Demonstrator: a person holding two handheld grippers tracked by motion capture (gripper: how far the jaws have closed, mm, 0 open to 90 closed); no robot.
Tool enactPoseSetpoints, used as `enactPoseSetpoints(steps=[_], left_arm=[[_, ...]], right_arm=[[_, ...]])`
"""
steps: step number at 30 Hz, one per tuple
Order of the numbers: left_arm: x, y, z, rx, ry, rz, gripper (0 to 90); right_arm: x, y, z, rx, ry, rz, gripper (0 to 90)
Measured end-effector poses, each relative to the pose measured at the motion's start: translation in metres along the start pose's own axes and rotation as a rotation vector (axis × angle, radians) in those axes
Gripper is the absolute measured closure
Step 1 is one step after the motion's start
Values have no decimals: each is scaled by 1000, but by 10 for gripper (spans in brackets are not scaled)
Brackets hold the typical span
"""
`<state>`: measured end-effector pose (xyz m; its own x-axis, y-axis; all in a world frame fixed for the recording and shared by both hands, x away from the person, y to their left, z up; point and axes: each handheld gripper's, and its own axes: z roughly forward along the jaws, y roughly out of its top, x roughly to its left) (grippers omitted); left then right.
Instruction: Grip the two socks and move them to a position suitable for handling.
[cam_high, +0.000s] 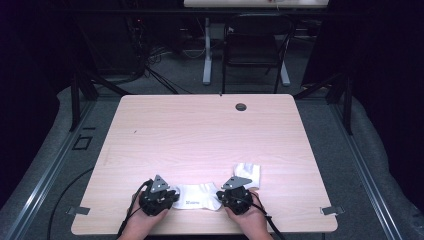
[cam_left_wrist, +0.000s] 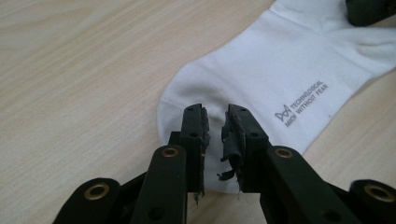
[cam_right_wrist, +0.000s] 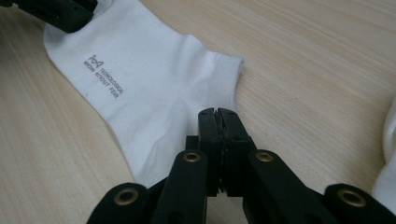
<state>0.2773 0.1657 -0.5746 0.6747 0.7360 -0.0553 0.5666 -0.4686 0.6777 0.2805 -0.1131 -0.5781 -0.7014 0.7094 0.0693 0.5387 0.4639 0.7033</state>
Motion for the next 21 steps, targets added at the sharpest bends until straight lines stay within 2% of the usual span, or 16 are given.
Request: enactPoseSetpoints(steps=[5, 10, 15, 17, 18, 19, 21], left_arm=[[-6, -5, -4, 0, -21, 5, 766], [-7, -5, -4, 0, -29, -3, 768], [-6, -4, -5, -21, -26, -7, 746], [-4, -1, -7, -34, -24, 5, 712], [-4, 0, -8, -43, -25, 2, 712], [-4, 1, -10, -62, -17, 2, 699], [0, 3, -14, -81, -15, 10, 696]], right_arm=[[3, -1, -2, 13, -2, -1, 890], [3, -2, -3, 15, 5, -1, 887], [3, -1, -4, 20, 6, -1, 849], [1, 3, -13, -25, -8, -4, 830], [1, 3, -13, -25, -8, -4, 830], [-3, 6, -24, -63, -42, -1, 819], [-10, 7, -33, -90, -83, 3, 814]])
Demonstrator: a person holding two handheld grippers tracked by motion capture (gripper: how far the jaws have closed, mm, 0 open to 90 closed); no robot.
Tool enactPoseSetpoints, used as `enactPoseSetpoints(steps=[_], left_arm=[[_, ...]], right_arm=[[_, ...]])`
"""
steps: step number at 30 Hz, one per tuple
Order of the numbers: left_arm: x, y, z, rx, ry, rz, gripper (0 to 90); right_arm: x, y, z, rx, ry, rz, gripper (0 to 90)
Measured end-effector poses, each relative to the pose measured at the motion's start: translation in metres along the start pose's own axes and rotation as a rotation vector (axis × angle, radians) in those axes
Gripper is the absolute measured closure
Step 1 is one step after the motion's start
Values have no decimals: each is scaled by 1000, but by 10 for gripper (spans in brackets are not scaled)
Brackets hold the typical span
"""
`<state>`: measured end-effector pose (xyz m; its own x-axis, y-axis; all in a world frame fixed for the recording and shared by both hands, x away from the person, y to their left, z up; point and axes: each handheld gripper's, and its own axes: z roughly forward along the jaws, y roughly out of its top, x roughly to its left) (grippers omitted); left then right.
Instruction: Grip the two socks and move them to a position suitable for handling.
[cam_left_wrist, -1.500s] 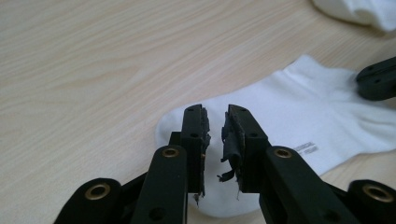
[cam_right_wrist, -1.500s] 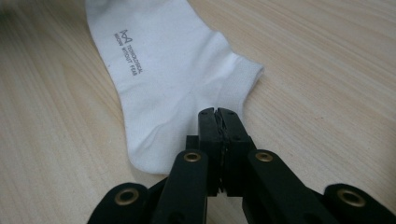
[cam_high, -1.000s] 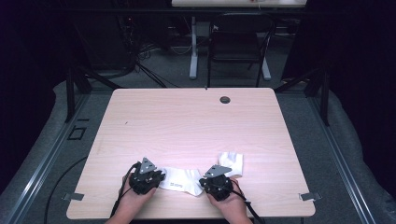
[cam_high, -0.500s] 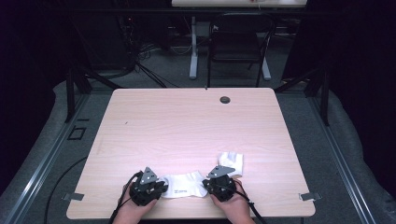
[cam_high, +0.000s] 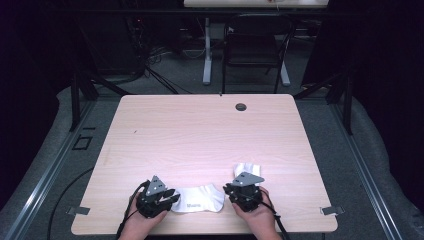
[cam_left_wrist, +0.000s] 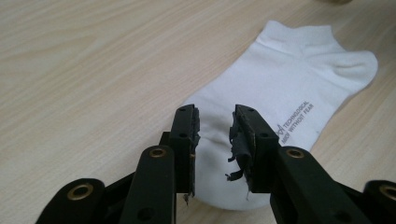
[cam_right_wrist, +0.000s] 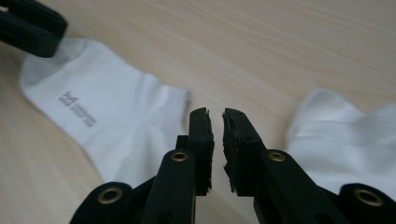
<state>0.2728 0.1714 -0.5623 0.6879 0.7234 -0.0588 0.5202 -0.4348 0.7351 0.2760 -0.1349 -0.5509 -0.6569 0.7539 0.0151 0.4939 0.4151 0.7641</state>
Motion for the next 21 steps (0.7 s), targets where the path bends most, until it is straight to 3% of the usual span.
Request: enactPoseSetpoints(steps=[1, 2, 3, 4, 5, 6, 8, 10, 13, 17, 18, 21], left_arm=[[0, 0, 0, 0, 0, 0, 695], [1, 0, -1, -4, 2, -8, 695], [3, 1, -1, -6, 4, -6, 695], [5, 1, -1, -8, 4, -10, 695], [6, 1, -1, -9, 5, -10, 695], [8, 1, -1, -13, 2, -14, 695], [10, 2, -1, -15, 8, -10, 695], [10, 2, 0, -19, 9, -16, 695], [11, 3, 1, -18, 8, -15, 695], [12, 4, 1, -25, 9, -7, 695], [12, 5, 2, -32, 9, -5, 697], [13, 5, 2, -31, 9, -4, 700]], right_arm=[[0, 0, 0, 0, 0, 0, 814], [-15, -1, -9, -19, -47, 40, 810], [-15, -1, -9, -19, -47, 40, 810], [-22, -2, -12, -26, -67, 72, 810], [-37, -4, -15, -45, -87, 139, 809], [-37, -4, -15, -45, -87, 139, 809], [-53, -5, -15, -51, -127, 197, 809], [-61, -5, -11, -37, -152, 219, 809], [-70, -6, 1, 24, -181, 230, 808], [-74, -8, 15, 60, -177, 244, 810], [-75, -7, 22, 85, -167, 235, 813], [-73, -4, 28, 90, -161, 219, 821]])
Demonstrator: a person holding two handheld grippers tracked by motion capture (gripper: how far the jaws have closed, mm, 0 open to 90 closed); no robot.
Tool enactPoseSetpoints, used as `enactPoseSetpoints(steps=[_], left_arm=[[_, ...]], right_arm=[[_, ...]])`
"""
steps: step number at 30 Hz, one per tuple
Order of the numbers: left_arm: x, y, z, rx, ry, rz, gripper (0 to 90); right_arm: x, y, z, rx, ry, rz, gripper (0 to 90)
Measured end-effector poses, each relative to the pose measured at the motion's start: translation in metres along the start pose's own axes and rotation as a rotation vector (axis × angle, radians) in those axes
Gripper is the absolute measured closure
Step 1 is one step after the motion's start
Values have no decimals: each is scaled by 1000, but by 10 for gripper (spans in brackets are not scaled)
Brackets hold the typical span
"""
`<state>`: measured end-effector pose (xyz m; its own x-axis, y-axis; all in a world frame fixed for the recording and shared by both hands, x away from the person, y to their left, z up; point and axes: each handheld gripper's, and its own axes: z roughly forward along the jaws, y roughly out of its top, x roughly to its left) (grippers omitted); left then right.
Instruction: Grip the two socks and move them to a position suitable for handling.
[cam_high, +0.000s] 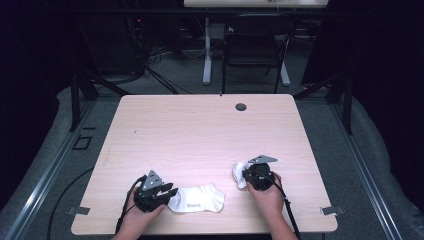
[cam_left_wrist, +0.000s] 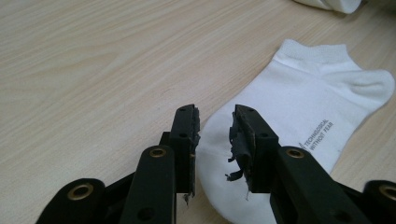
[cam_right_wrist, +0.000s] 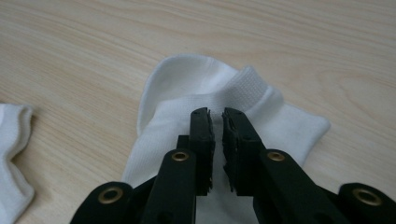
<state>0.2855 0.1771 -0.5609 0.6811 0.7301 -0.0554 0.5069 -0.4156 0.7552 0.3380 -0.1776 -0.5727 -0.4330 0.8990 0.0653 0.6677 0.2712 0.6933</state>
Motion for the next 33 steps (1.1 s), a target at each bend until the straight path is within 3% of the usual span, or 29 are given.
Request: enactPoseSetpoints(steps=[2, 5, 10, 11, 14, 15, 22, 26, 30, 33], left_arm=[[0, 0, 2, -3, 0, -2, 703], [1, 2, 2, -7, 2, 2, 708], [2, 3, 5, -10, 11, 10, 724], [3, 3, 6, -9, 11, 10, 724], [3, 3, 7, -10, 9, 8, 722], [3, 3, 6, -9, 7, 9, 720], [6, 2, 4, -15, 5, 2, 703], [8, 2, 2, -19, 9, -10, 698], [9, 2, 3, -16, 12, -12, 695], [9, 2, 4, -12, 12, -9, 692]], right_arm=[[4, 3, 4, 2, 23, -7, 826], [16, 10, 15, -4, 79, -55, 837], [30, 21, 26, 9, 111, -107, 838], [40, 27, 33, 6, 132, -119, 839], [49, 32, 40, 6, 152, -134, 839], [59, 37, 45, 7, 167, -149, 836], [81, 48, 39, -44, 168, -176, 759], [96, 44, 29, -36, 205, -237, 696], [101, 36, 31, 2, 154, -303, 685], [101, 33, 34, 23, 131, -320, 760]])
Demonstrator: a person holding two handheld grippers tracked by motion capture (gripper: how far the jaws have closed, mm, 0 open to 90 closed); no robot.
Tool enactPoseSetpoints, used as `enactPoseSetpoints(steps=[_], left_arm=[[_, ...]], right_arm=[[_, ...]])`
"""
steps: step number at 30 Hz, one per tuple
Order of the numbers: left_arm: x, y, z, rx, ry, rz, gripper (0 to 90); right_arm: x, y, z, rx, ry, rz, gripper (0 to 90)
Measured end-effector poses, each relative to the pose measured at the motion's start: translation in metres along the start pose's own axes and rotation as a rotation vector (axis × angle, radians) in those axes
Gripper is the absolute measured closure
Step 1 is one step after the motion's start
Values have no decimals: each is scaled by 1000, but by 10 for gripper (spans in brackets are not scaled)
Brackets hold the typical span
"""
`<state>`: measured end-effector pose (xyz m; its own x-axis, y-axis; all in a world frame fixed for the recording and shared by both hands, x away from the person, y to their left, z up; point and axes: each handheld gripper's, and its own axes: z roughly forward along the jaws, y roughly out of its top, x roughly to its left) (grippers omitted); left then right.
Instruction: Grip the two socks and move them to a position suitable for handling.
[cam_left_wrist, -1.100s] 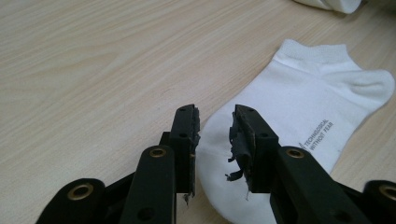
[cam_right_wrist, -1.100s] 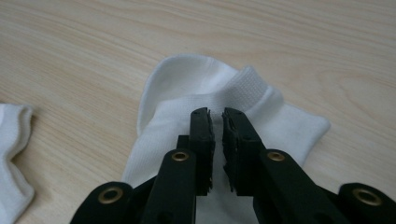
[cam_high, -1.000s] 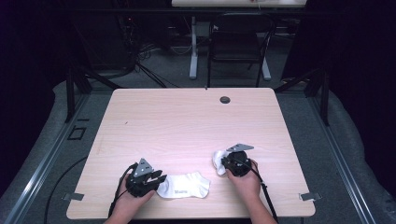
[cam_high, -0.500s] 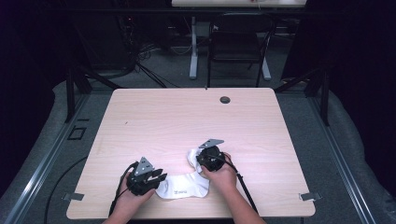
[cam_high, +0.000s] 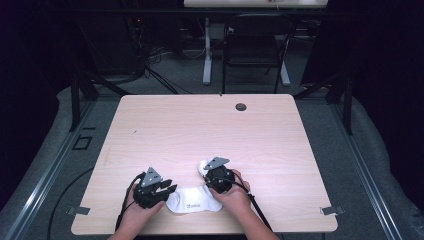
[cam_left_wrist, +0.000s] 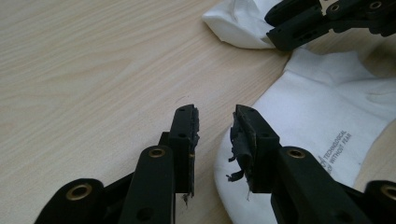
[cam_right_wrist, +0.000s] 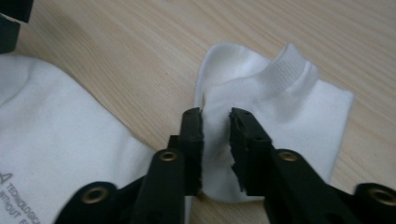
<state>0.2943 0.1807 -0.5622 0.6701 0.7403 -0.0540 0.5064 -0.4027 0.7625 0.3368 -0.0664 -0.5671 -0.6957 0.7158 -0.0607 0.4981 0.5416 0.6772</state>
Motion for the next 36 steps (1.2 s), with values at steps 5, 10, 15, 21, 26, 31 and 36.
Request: enactPoseSetpoints(steps=[5, 10, 15, 21, 26, 31, 36], left_arm=[[0, 1, 2, -1, -1, -1, 691], [1, 2, 1, -8, 5, -5, 691], [4, 6, 1, -18, 17, -7, 691], [7, 15, 5, -33, 32, -8, 693], [7, 24, 17, -32, 34, 1, 689], [4, 23, 28, 10, 25, 34, 650], [5, 17, 33, 56, 39, 49, 647]], right_arm=[[-4, 3, -5, -26, 18, 44, 889], [-1, 13, -14, -80, 57, 72, 890], [11, 26, -24, -136, 107, 97, 890], [16, 29, -26, -154, 124, 122, 890], [15, 27, -29, -169, 125, 143, 889], [9, 25, -31, -176, 123, 162, 889], [-1, 19, -37, -190, 108, 194, 888]])
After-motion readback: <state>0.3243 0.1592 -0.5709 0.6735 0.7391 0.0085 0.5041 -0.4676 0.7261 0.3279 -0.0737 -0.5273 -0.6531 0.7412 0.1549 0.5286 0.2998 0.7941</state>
